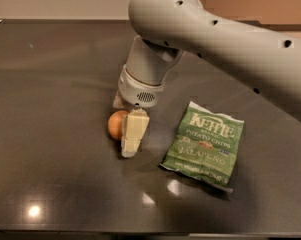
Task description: Pick orange
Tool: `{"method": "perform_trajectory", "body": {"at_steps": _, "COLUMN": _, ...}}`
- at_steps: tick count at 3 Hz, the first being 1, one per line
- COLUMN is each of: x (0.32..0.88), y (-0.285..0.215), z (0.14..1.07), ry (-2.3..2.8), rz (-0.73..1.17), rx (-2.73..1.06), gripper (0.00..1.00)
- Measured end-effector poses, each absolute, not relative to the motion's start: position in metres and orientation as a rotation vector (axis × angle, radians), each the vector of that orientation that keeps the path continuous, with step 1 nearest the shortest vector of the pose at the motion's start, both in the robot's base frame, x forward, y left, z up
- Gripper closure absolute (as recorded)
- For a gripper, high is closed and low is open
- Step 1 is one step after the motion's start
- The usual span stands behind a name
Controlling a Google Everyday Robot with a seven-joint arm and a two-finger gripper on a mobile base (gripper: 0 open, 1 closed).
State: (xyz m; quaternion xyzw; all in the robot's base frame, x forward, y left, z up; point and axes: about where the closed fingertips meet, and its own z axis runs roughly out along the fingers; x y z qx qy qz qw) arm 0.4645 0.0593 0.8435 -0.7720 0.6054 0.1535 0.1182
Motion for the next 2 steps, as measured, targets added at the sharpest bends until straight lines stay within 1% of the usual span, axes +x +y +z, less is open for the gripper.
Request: {"method": "perform_trajectory", "body": {"at_steps": 2, "x": 0.4660, "y": 0.0603, "z": 0.8483, "ry": 1.761, "rz": 0.463, "rx": -2.252, "gripper": 0.65}}
